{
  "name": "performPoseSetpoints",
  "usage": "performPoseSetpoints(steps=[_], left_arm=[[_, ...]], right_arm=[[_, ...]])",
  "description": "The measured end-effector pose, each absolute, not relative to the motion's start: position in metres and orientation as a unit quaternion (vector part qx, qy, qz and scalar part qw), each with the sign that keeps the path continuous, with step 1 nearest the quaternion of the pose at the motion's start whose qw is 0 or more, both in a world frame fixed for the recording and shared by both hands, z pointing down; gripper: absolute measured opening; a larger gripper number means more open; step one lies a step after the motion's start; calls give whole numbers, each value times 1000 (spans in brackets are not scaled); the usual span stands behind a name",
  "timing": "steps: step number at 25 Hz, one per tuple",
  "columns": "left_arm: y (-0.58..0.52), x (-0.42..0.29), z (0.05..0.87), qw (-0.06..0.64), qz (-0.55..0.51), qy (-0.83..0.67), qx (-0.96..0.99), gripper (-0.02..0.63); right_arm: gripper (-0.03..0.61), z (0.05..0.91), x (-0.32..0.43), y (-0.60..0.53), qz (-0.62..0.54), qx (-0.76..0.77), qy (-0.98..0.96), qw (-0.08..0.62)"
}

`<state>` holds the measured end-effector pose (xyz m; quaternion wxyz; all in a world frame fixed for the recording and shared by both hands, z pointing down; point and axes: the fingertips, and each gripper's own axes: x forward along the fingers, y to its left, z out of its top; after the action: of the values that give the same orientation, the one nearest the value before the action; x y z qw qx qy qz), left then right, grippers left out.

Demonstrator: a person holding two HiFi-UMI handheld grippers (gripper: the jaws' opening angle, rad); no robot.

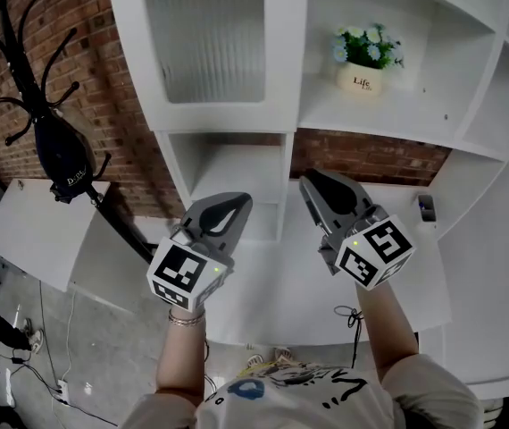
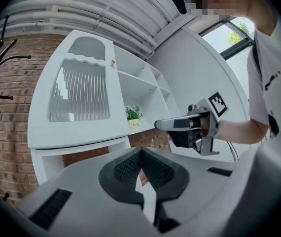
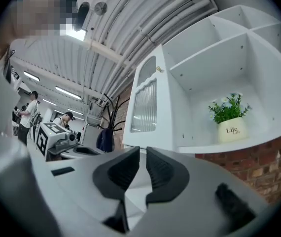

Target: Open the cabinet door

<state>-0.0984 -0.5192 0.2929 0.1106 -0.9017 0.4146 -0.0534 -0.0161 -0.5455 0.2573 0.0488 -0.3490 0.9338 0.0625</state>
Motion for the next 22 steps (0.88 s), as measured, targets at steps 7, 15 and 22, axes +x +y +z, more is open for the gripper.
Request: performPoseSetpoints(steps=[7,15,22], left_arm=[[-545,-99,284,105,-42,442,-890,14],[-557,-99,282,111,-44,450,-885,14],[-554,-114,299,90,-42,470,-877,14]], right_arm=[[152,235,-10,-613,83,-392,915,40],[153,220,-30,-661,95,-381,919,14],[136,225,-33,-654,84,-376,922,22]])
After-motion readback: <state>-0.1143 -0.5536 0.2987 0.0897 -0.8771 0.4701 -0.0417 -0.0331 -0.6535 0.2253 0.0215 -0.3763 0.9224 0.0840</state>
